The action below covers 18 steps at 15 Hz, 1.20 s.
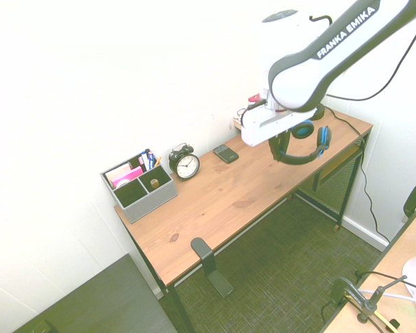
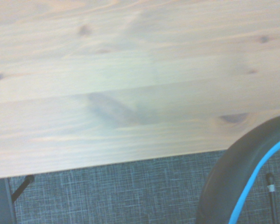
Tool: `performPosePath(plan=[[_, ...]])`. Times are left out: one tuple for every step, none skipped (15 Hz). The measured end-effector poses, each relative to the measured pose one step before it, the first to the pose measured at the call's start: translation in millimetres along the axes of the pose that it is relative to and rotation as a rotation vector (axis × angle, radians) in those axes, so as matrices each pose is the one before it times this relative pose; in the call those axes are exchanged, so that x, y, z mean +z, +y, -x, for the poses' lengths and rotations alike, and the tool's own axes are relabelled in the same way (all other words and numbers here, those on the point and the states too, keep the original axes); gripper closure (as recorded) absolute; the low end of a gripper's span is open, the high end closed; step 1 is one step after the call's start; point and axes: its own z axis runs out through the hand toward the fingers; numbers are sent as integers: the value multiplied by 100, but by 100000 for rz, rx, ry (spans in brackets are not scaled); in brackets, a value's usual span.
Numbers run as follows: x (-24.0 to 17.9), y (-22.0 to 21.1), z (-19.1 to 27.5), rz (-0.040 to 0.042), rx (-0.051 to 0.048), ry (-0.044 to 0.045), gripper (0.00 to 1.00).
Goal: Hang the headphone
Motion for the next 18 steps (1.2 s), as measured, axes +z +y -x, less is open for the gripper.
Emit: performPosePath(plan=[[442,-869,2772,-851,-291,-502,100],[636,-842,2739,-31,166,-1249,100],[849,-662,2408,92,86,-1417,100],[1015,-618,1974,-415,847,-1018,100],[1154,-481,1622,-543,1493,-915,100],[1269,-277,1360,312,1016,-1060,100],[1299,-95,1309,711,176,-1099,100],[1204,-60,1309,-324,-768,-1103,100],[1244,-46,1403,-839,-1931,-1356,100],[1222,-1,1203,-152,-1740,-1467,100],[1179,-124,813,837,-1005,-1567,100],[1132,-306,388,637,-528,-1306,100],[1151,-374,-52,45,-822,-455,100],[1250,-324,-247,-177,-772,327,100],[1409,-369,-207,463,-33,311,100],[1322,-614,-1,544,524,-115,100],[1122,-739,219,555,7,-252,100],[928,-863,425,162,-222,-338,100]])
